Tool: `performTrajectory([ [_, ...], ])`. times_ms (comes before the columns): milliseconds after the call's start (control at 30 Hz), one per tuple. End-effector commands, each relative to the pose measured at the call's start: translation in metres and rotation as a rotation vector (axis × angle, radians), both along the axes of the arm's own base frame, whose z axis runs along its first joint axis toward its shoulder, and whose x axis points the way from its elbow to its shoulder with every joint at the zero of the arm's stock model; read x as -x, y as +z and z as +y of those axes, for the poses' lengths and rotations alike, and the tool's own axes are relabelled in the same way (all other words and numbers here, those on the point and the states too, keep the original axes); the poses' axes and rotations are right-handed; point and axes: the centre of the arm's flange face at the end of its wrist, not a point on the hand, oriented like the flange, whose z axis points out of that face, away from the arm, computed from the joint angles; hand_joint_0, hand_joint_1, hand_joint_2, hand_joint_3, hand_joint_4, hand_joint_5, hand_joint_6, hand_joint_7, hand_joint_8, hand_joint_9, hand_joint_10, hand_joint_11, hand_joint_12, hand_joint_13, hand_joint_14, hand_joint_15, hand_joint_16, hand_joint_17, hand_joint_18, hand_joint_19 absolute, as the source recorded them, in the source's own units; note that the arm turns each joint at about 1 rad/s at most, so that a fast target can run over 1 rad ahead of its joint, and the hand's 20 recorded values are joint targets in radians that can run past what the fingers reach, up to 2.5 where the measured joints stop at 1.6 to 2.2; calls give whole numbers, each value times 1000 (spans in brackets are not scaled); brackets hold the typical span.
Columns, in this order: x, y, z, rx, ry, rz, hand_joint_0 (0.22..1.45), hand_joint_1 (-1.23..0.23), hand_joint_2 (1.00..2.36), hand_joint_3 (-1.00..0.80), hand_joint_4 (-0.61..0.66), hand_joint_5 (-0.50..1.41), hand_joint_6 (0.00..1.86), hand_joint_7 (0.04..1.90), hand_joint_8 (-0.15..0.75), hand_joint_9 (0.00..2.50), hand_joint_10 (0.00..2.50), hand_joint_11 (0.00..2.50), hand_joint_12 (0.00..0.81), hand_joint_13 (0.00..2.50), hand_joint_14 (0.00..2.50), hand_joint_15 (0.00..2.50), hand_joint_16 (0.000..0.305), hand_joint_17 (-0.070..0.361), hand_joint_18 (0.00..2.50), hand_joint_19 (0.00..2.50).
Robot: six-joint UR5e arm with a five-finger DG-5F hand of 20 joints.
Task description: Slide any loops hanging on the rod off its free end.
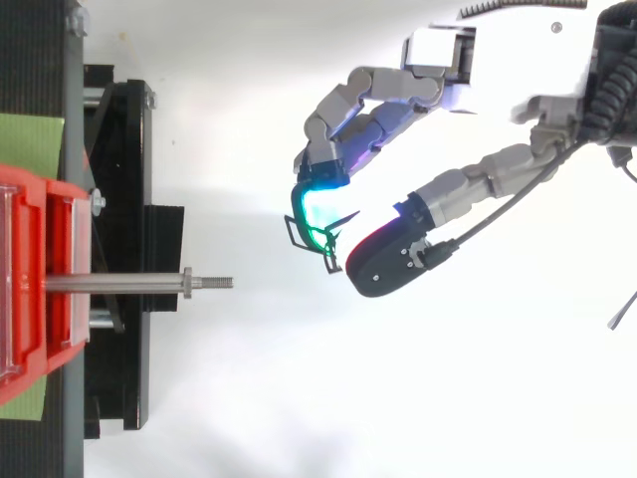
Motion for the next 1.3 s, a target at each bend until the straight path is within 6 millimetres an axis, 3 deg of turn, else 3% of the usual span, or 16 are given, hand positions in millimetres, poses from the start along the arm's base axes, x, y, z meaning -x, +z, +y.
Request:
performTrajectory([
  [0,0,0,0,0,-1,-1,569,-692,1000,-497,-2,-96,888,1076,219,846,16,434,335,525,8,215,49,111,532,348],
  [133,0,0,-1,0,-2,1,562,-626,1006,-432,-15,-79,875,1069,208,879,16,429,331,536,8,220,49,110,533,356],
  [233,0,0,0,0,-1,1,535,-606,1020,-189,9,-92,882,1065,244,864,17,451,343,536,9,226,50,113,538,357],
  [267,0,0,-1,0,-2,1,536,-686,1013,-63,9,-103,897,1000,292,856,16,441,394,561,7,211,61,138,612,323],
  [367,0,0,0,0,-1,-1,564,-772,1004,40,-47,-129,933,972,304,812,15,467,410,557,7,212,66,148,618,316],
  [500,0,0,-1,-3,-3,-1,584,-800,1006,-31,-45,-143,943,928,295,791,17,474,398,542,7,214,63,142,590,317],
  [600,0,0,0,-4,-1,-1,629,-819,1011,-339,-19,-150,939,970,239,780,18,504,337,502,8,219,49,111,518,344],
  [700,0,0,0,-4,-1,-1,572,-670,1000,-500,35,-120,914,1028,226,833,17,490,337,524,8,209,49,111,530,346],
  [833,0,-1,0,-4,-1,1,572,-548,1000,-495,25,-104,904,1052,212,863,17,474,330,533,10,213,48,109,533,349],
  [1000,0,0,0,-4,-1,-1,535,-527,1019,-193,29,-102,901,1040,240,856,17,487,343,533,9,242,50,113,511,370],
  [1067,0,0,1,-4,-1,-1,531,-596,1006,-61,46,-98,902,991,307,888,14,456,415,579,7,223,66,148,615,320],
  [1167,0,0,1,-4,-1,-1,543,-711,1000,28,51,-118,925,953,317,863,14,489,426,583,7,225,68,154,630,317],
  [1267,0,0,1,-7,-2,-1,550,-738,1002,15,52,-120,928,935,307,855,15,491,418,576,7,226,67,151,622,321],
])
